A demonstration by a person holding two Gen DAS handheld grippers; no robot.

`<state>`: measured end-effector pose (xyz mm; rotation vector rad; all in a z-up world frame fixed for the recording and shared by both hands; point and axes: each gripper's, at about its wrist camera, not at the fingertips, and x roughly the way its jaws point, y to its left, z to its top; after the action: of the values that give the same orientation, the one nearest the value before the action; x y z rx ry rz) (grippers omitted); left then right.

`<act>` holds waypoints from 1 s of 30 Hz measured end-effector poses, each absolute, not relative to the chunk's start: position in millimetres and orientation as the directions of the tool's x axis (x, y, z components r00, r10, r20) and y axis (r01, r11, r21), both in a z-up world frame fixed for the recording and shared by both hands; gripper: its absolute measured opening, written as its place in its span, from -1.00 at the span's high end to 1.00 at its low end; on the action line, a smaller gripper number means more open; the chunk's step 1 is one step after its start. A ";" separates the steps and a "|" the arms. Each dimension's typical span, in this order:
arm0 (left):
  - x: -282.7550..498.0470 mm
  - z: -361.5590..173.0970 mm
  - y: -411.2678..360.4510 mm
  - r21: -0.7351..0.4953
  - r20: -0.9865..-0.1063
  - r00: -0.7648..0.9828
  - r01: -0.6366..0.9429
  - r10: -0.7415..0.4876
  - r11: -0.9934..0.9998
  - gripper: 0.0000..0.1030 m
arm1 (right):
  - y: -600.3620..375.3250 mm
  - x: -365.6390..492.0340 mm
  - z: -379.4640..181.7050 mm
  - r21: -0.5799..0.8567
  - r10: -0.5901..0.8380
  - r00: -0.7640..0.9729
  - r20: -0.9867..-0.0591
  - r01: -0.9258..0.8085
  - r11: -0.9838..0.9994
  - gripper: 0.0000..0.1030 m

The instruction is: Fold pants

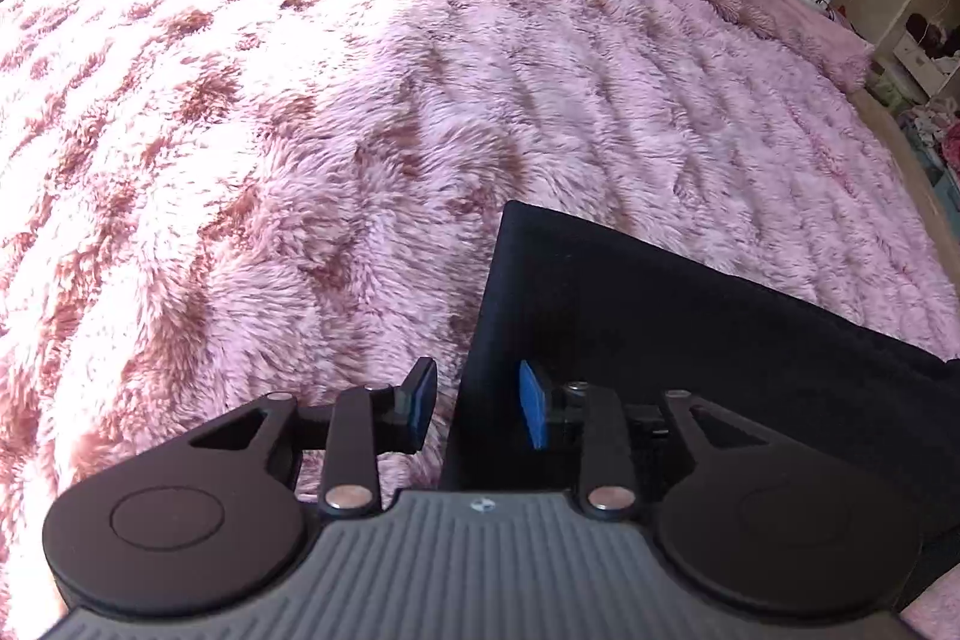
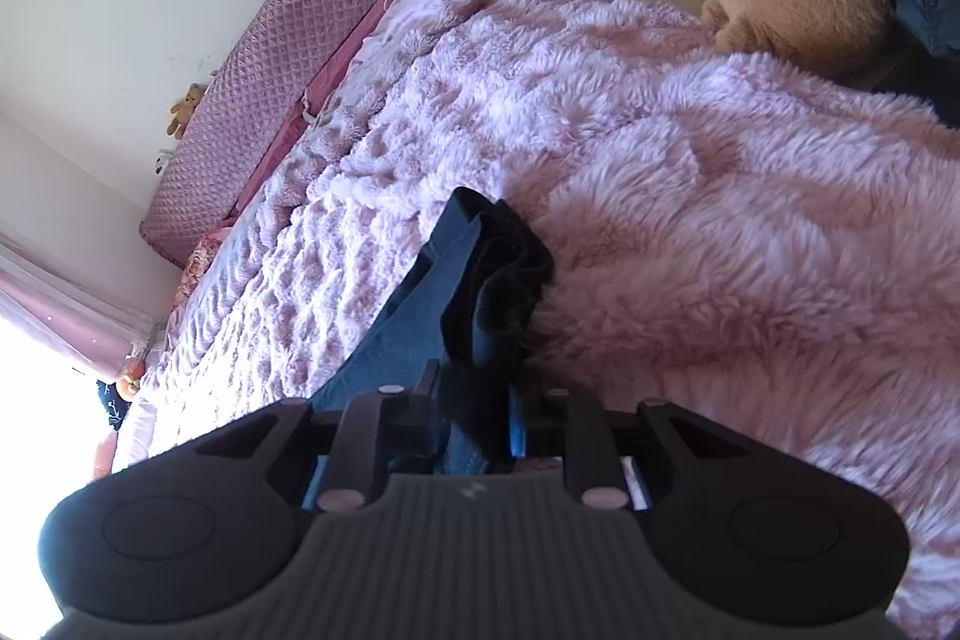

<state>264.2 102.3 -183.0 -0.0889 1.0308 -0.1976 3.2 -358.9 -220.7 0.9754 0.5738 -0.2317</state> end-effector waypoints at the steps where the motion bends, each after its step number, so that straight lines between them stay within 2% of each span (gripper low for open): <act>1: 257.8 -175.8 97.4 -0.144 -0.831 0.521 0.135 -0.194 0.980 0.18 | -358.6 3.4 -221.9 0.704 0.062 0.826 -0.561 0.436 0.560 0.68; 3: 245.1 -159.2 81.1 -0.120 -0.806 0.556 0.180 -0.202 0.976 0.18 | -356.4 4.1 -223.0 0.677 0.051 0.811 -0.582 0.450 0.582 0.68; 5: 233.8 -147.6 60.1 -0.139 -0.789 0.556 0.252 -0.261 0.958 0.21 | -356.7 2.0 -225.2 0.686 0.053 0.816 -0.576 0.447 0.575 0.68; 6: 228.0 -142.7 41.6 -0.157 -0.780 0.544 0.308 -0.309 0.938 0.26 | -357.9 0.9 -226.2 0.694 0.057 0.819 -0.571 0.444 0.567 0.68; 8: 218.8 -139.9 4.6 -0.148 -0.771 0.527 0.398 -0.358 0.905 0.50 | -358.0 0.1 -225.5 0.698 0.063 0.823 -0.565 0.436 0.569 0.67; 13: 220.8 -157.7 -67.7 -0.115 -0.792 0.464 0.524 -0.396 0.844 0.74 | -359.4 3.1 -224.6 0.687 0.074 0.818 -0.570 0.426 0.588 0.66; 23: 262.1 -206.2 -123.2 -0.027 -0.845 0.431 0.557 -0.317 0.830 0.77 | -364.0 9.2 -229.7 0.666 0.094 0.798 -0.596 0.425 0.613 0.61; 30: 235.5 -182.7 -117.0 -0.019 -0.823 0.449 0.590 -0.348 0.807 0.77 | -362.4 8.0 -228.6 0.665 0.090 0.794 -0.601 0.435 0.607 0.61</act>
<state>235.5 -117.0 -182.7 0.2881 0.9397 -0.5902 8.0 -362.4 -228.6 0.9102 0.6427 -0.2156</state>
